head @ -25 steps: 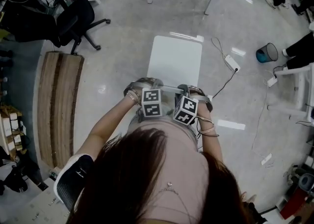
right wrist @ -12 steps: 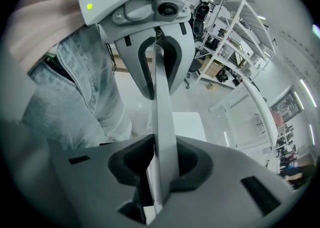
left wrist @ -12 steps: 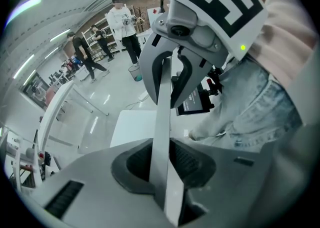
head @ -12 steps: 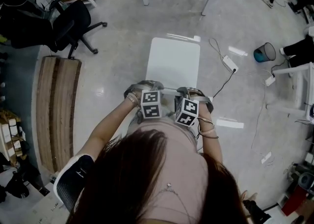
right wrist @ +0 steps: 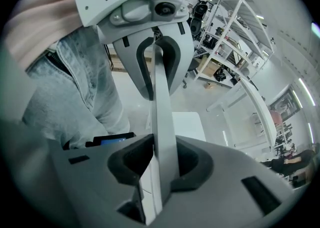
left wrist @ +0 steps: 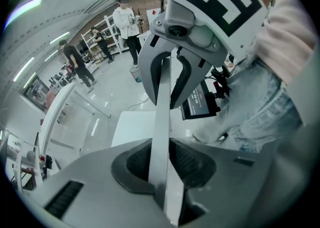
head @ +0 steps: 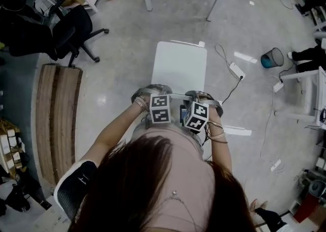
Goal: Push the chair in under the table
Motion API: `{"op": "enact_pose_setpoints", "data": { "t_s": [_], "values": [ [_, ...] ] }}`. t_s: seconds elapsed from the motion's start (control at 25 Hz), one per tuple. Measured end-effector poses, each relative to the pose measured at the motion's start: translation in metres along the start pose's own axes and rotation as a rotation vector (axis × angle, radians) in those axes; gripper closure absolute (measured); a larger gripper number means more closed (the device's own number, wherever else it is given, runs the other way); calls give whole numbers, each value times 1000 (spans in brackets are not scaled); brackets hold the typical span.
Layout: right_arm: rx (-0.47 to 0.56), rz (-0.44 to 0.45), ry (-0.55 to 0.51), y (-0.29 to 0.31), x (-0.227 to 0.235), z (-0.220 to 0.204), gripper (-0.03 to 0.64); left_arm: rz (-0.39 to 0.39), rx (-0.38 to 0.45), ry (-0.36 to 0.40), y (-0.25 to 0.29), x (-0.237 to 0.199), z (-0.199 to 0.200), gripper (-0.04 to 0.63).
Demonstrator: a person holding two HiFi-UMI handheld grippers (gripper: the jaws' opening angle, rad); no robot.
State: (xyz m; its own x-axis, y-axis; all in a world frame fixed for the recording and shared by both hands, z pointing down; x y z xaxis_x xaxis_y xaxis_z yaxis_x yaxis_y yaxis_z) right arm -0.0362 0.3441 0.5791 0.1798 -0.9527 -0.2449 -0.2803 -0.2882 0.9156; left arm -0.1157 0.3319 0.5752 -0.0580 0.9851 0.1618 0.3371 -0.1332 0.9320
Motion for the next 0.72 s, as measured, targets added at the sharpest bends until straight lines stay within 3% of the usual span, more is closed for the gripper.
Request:
{"op": "enact_pose_setpoints", "data": {
  "t_s": [0.2,0.72],
  "values": [
    [8,21,20,2,14,2,511,-12,0,-6,2,-13,0,503],
    [-10,-27,-6,11,47,-6,497,-18,2,1,13,-45,8,503]
  ]
}}
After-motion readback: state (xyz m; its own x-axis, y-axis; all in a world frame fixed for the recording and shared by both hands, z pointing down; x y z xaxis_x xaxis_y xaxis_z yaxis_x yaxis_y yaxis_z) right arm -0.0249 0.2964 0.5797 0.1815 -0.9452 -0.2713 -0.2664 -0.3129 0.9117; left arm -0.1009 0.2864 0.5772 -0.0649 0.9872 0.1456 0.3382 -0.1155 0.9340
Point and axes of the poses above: the fingertips, and each gripper's own axes: y forward along the fingers, x to its right, z out of its top, the point moved 6 cm from there along -y, backward along the fingers, and after that the axes turned 1 degree about -x, right-handed, at the moved point
